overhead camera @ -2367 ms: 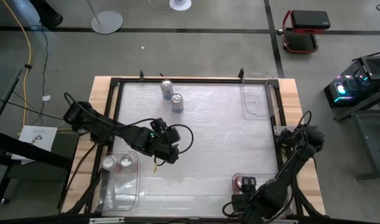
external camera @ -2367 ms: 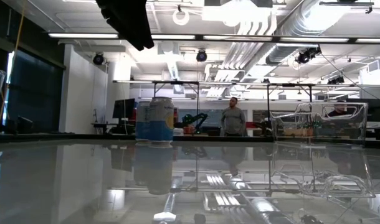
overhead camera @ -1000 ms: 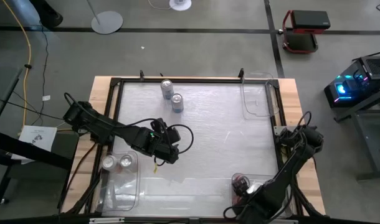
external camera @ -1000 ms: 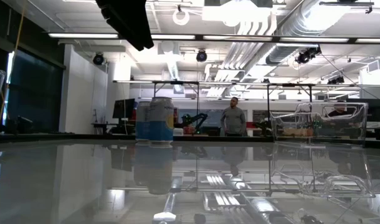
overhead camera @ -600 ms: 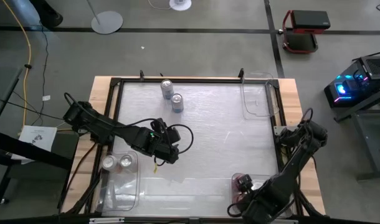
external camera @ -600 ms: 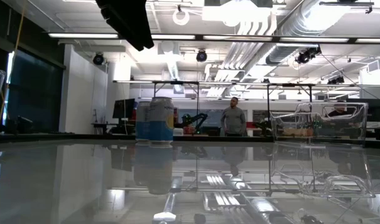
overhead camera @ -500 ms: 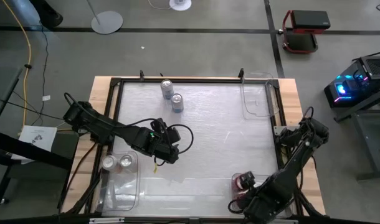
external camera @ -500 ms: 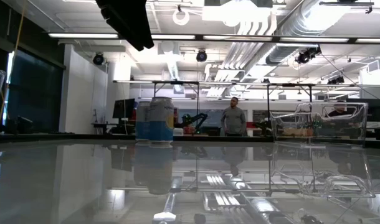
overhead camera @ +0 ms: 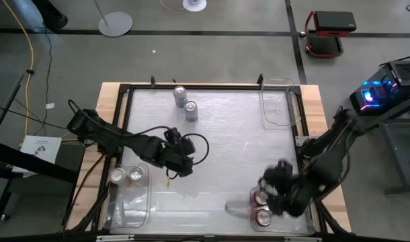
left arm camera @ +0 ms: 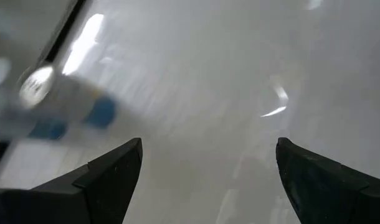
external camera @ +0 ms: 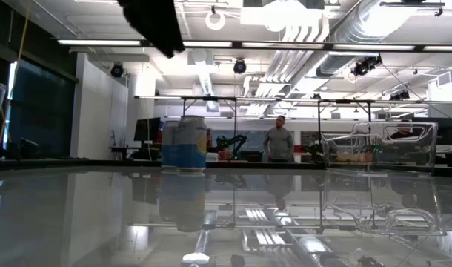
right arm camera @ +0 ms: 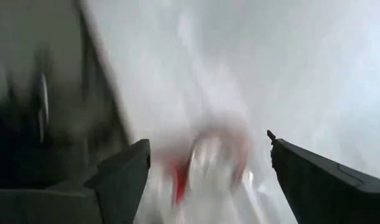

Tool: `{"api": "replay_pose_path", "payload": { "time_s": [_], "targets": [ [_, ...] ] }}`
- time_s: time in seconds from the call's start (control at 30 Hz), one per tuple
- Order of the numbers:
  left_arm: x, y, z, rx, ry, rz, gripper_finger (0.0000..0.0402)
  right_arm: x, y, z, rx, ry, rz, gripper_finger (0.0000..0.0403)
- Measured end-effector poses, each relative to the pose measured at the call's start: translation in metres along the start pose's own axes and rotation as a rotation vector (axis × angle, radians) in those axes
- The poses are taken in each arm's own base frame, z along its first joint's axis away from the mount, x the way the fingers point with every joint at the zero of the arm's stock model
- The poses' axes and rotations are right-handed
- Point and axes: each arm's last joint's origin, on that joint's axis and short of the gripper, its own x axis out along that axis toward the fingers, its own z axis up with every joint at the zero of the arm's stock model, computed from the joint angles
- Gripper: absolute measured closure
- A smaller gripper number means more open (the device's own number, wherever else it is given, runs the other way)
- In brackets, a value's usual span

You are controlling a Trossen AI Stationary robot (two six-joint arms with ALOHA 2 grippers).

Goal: Sort soda cans
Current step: Put the top blue-white soda can into the top transparent bin

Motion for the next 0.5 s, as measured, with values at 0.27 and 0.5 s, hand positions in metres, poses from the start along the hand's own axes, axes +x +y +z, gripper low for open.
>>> {"api": "replay_pose_path", "payload": {
  "time_s": [0.27,0.5],
  "targets": [
    [-0.037,0.019,0.042,0.014,-0.358,-0.314,0.0062,-0.058,-0.054,0.032,0.225,-0.663,-0.120,0.0084],
    [-0.031,0.085,0.073,-0.131,-0.498,-0.308,0.0085,-0.074,-0.098,0.045,0.102,-0.589,-0.273,0.0084]
  ]
}}
